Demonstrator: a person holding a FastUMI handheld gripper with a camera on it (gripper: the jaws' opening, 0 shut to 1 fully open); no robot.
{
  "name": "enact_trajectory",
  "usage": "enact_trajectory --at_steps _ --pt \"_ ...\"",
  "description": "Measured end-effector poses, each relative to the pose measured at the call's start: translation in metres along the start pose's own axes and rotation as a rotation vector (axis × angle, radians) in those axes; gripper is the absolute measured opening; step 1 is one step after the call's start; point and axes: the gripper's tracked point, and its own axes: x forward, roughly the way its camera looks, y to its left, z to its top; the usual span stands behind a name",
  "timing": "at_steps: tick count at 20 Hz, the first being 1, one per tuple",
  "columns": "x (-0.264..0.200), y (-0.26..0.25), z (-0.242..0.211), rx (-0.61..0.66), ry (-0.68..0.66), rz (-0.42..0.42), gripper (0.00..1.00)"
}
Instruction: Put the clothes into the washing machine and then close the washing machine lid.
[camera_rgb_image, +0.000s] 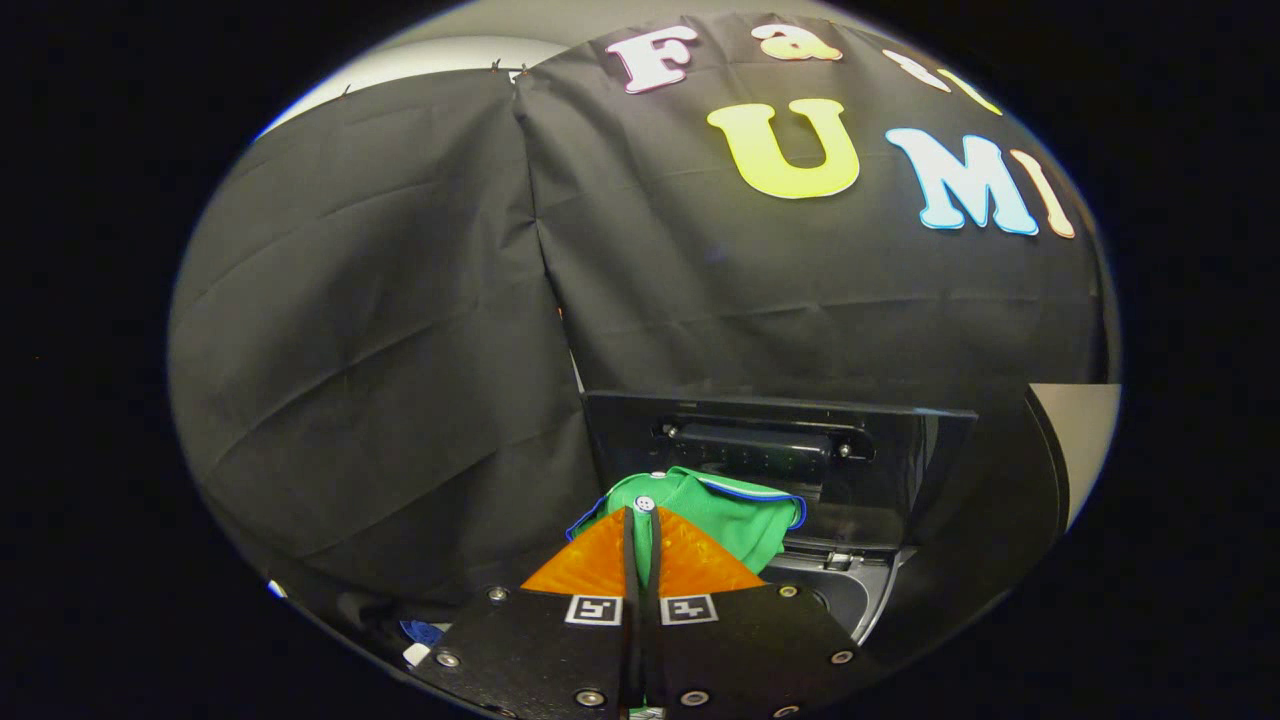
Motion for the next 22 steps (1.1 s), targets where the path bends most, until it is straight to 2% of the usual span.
enact_trajectory --at_steps 12,18,22 --pt "0.043 -0.028 -0.07 0.014 0.077 -0.116 0.0" --pt "0.052 -0.037 -0.103 0.019 0.143 -0.147 0.01" --pt "0.056 -0.038 -0.117 0.004 0.182 -0.159 0.08"
